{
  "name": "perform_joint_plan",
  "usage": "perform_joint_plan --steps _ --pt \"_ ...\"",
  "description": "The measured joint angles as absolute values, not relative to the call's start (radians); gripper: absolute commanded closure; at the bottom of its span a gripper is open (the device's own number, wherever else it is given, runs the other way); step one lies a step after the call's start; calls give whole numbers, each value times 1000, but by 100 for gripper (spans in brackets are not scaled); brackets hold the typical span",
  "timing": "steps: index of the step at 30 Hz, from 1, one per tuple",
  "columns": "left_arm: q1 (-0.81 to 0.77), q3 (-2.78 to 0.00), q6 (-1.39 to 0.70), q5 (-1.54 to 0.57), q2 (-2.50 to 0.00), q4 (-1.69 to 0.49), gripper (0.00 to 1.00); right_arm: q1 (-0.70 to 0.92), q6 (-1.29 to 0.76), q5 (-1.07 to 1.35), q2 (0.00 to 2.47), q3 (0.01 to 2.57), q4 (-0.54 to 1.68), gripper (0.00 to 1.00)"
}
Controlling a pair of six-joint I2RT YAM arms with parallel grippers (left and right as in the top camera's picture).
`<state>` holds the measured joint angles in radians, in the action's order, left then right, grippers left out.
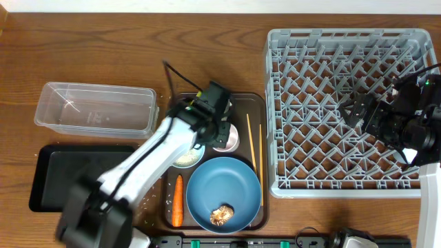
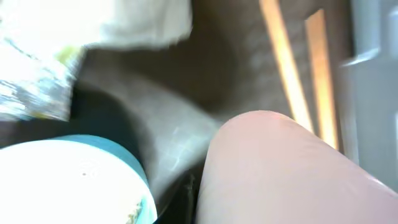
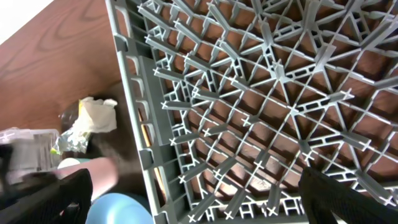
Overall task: Sort waste into correct bins and load items into the dishwasher rack
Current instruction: 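Grasp the pink cup with the left gripper and lift it, then pass the pink cup from left gripper to right gripper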
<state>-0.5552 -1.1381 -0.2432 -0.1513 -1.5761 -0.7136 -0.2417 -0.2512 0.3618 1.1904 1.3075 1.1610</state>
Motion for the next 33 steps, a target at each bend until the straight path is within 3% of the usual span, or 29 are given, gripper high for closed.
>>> perform_joint_plan --steps 8,17,26,33 --pt "-432 -1190 -243 -340 -1261 -727 94 -242 -202 399 1190 1307 1162 1" --pt "-102 -1190 -254 -941 -1150 -713 94 -166 -26 814 1190 1307 1081 15" --pt "-73 -1190 -266 -1402 -1169 -619 94 184 25 1005 1190 1307 829 16" --pt "-73 -1190 -288 -1517 -1169 -606 94 408 109 1039 1190 1307 656 14"
